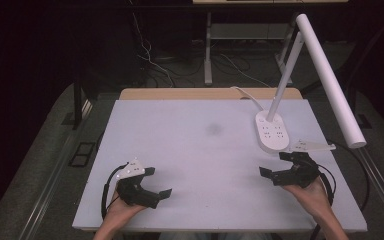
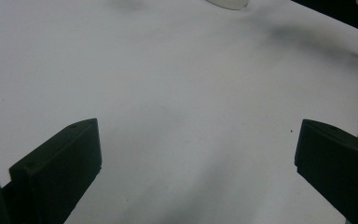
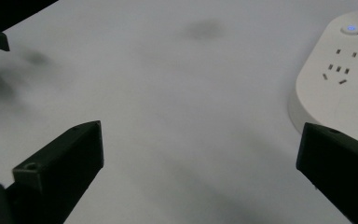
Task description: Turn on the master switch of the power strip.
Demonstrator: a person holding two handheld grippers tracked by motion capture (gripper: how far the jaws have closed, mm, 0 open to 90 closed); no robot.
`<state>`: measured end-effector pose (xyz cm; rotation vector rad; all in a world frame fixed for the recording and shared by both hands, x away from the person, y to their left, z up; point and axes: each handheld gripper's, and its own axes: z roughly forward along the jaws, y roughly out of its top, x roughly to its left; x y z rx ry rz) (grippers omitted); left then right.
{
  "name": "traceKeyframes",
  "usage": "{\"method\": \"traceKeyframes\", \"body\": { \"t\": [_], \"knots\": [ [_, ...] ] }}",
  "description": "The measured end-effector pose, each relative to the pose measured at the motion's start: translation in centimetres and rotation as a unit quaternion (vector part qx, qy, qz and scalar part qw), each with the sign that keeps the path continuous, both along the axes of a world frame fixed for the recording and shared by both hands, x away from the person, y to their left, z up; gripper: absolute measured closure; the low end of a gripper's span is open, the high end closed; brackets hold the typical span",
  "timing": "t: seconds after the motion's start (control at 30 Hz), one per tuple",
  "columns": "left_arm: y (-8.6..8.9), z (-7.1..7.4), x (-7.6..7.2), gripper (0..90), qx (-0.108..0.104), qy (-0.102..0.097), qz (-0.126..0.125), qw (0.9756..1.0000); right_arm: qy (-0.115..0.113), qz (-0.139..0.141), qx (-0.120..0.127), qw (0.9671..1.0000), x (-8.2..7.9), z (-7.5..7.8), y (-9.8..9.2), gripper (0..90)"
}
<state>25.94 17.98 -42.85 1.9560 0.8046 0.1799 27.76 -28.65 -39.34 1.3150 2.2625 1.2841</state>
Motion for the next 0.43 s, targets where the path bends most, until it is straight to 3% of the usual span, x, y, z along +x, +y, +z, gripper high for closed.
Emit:
{"method": "traceKeyframes", "body": {
  "t": [0.43],
  "knots": [
    [-0.1,0.0,0.0,0.0,0.002,0.003,-0.004,1.0,0.001,0.002,0.025,0.9997,-2.7,-1.9,-0.5,0.1]
  ]
}}
